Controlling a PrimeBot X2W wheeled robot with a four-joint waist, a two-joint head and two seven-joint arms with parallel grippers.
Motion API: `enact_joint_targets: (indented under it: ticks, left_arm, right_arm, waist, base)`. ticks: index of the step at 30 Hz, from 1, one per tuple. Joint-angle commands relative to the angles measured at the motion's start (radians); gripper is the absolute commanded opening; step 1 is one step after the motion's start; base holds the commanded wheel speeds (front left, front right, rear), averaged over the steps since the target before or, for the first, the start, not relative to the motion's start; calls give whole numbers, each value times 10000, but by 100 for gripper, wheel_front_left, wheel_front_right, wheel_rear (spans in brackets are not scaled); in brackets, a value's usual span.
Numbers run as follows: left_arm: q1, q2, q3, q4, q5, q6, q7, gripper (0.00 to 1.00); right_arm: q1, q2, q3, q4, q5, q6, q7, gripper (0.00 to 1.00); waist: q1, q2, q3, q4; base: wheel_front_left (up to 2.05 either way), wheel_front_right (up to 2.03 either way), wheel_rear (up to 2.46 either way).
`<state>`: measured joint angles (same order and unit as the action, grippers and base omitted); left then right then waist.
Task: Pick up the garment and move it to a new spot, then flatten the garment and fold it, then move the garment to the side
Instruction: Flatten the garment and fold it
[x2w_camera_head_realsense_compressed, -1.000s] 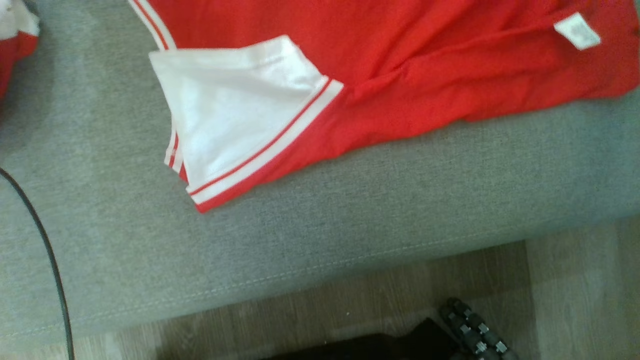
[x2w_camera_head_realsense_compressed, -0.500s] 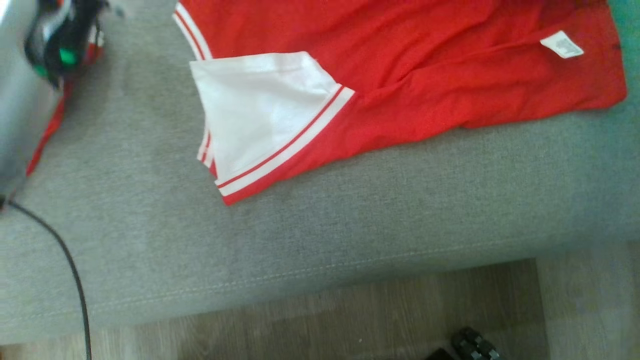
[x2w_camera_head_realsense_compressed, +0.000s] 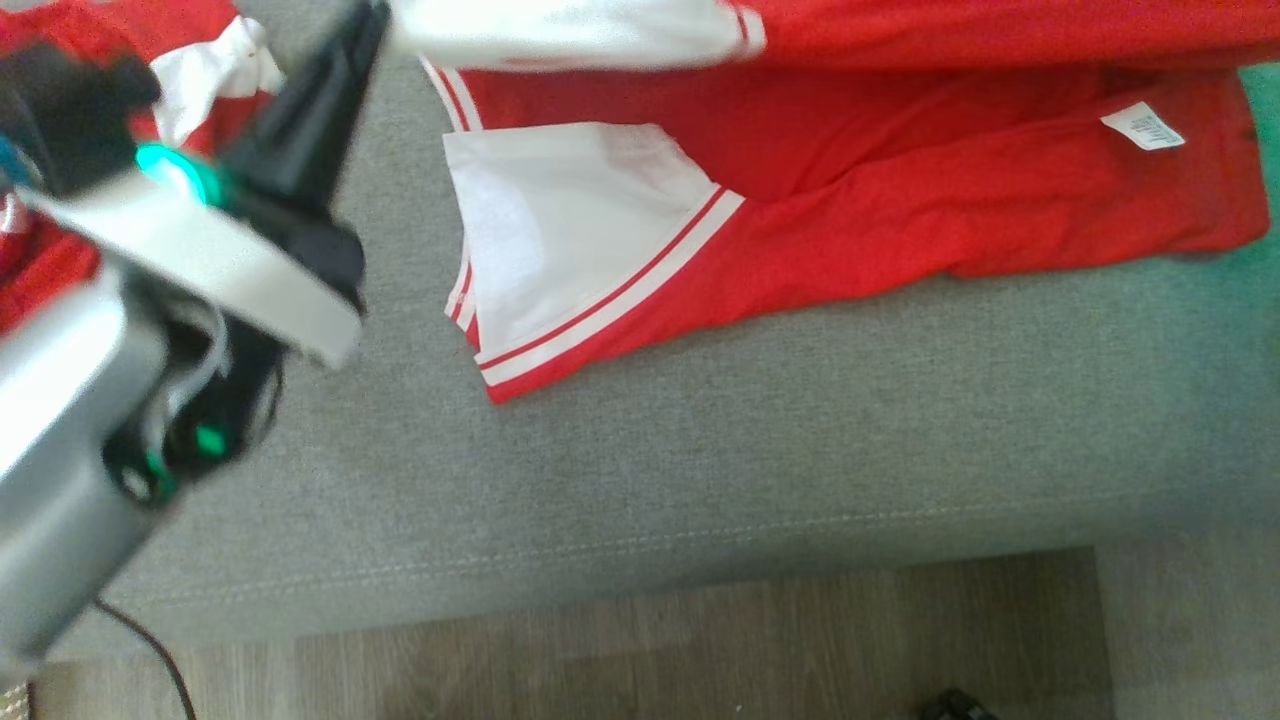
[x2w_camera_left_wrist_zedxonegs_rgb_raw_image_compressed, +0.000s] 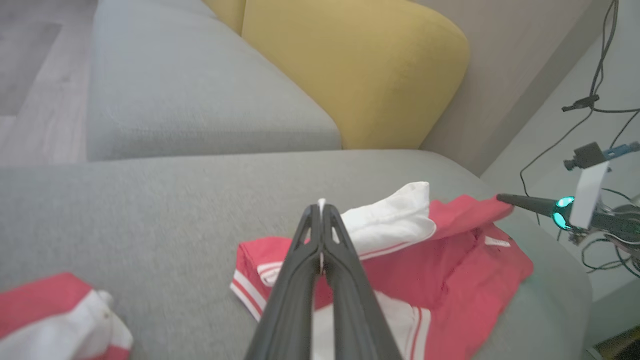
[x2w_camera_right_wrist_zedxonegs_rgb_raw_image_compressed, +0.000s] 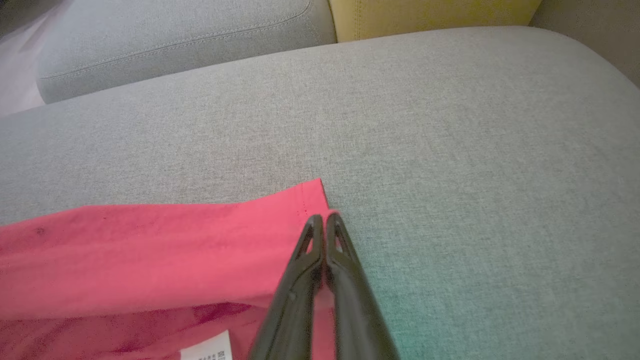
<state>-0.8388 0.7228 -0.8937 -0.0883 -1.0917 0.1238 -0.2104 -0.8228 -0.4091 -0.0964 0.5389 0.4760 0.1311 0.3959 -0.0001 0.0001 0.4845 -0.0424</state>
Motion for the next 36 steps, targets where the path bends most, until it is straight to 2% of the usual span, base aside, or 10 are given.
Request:
enact_joint_targets:
  ticks: [1,9,17,18,19,20,21,27,31,36]
  left_arm:
    - [42,611,494,-565,-118,177,95,0]
    - [1371,919,43,-1404,-562,721,330,0]
    - [1931,535,-275,-637,-535,890,113,0]
    - [1961,401,-320,-473,-388,966,17,16]
    - [2005,231,-393,-339,-270,1009,-55,46]
    - [2039,40,-449,-211,-134,1058,-136,88]
    - [2086,-177,-466,-79,-9,1133,-223,100]
    - [2605,-1524,394,734,1155,2033,-501,100]
    - [3528,-2573,1636,546,3064,2629,-509,100]
    - [4807,-3596,2170,493,5351,2891,-511,100]
  right_arm:
    - [148,-263,-29,-399,-88,-4,-49,0]
    - [474,-217,-274,-119,-523,-4,-113,0]
    - [602,49,-672,464,-710,-4,-231,2]
    - [601,143,-745,540,-643,-4,-310,16]
    - [603,236,-819,612,-582,-4,-411,44]
    - [609,314,-900,670,-543,-4,-549,84]
    - [616,395,-1001,712,-509,-4,-737,100]
    - [968,1077,-1505,395,-309,-4,-2090,100]
    - [1731,1633,-1770,-99,-101,-4,-2572,100]
    - [2586,2013,-2387,-150,-368,-4,-2859,100]
  waist:
    - [1,-1,20,31]
    - [1,-1,198,206]
    - [1,-1,234,285]
    - [1,-1,211,286]
    - [1,-1,176,289]
    - [1,-1,132,295]
    - [1,-1,80,299]
    - [1,-1,-424,298]
    - [1,-1,-824,303]
    - [1,-1,-1257,497]
  base:
    - [0,0,0]
    - [0,0,0]
    - [0,0,0]
    - [0,0,0]
    - [0,0,0]
    - [0,0,0]
    - [0,0,0]
    - [0,0,0]
    - [0,0,0]
    - [0,0,0]
